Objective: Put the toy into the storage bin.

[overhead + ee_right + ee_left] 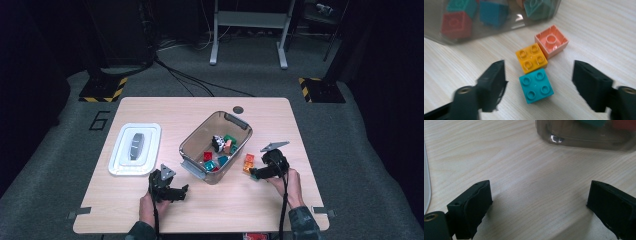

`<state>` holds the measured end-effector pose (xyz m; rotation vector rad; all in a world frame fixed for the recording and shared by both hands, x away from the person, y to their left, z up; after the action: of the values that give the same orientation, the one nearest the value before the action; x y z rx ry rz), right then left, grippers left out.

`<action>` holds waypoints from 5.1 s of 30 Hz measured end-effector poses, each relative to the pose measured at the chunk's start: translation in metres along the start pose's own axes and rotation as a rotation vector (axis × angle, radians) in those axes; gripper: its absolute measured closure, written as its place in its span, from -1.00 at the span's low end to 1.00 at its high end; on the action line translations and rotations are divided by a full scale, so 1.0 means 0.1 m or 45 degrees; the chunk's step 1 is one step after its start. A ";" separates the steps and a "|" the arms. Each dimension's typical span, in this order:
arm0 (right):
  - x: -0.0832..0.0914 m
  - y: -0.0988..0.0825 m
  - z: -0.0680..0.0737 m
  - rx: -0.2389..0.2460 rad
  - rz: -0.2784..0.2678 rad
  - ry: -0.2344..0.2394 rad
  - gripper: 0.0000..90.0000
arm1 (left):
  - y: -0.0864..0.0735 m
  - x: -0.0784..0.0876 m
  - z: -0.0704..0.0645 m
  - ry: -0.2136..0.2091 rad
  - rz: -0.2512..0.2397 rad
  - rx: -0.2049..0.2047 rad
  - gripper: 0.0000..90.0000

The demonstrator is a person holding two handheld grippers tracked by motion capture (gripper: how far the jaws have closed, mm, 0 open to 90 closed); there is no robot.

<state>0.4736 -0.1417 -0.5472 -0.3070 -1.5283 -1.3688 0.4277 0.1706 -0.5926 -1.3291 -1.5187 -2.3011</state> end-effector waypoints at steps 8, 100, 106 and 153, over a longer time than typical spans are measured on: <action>-0.10 -0.11 -0.01 0.023 0.020 -0.014 -0.03 | 0.00 0.00 0.00 0.000 0.000 0.000 -0.88; 0.75 1.32 0.52 0.173 -0.156 0.061 0.31 | 0.00 0.00 0.00 -0.001 0.002 0.001 -0.88; 0.59 1.37 0.65 0.207 -0.114 0.090 0.31 | 0.00 0.00 0.00 -0.001 0.003 0.001 -0.88; 0.59 0.93 0.48 0.105 -0.095 0.130 -0.82 | 0.00 0.00 0.00 -0.001 0.002 0.001 -0.88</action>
<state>0.4920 -0.0959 -0.4376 -0.1282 -1.5196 -1.3540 0.4274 0.1706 -0.5926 -1.3310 -1.5181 -2.2986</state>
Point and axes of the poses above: each handheld gripper's, and its own axes: x roughly backward along the jaws, y roughly out of its top, z roughly to its left, the point moved 9 cm from there along -x, roughly forward along the jaws, and after that the axes turned 10 degrees about -x, right-handed, at the moved point
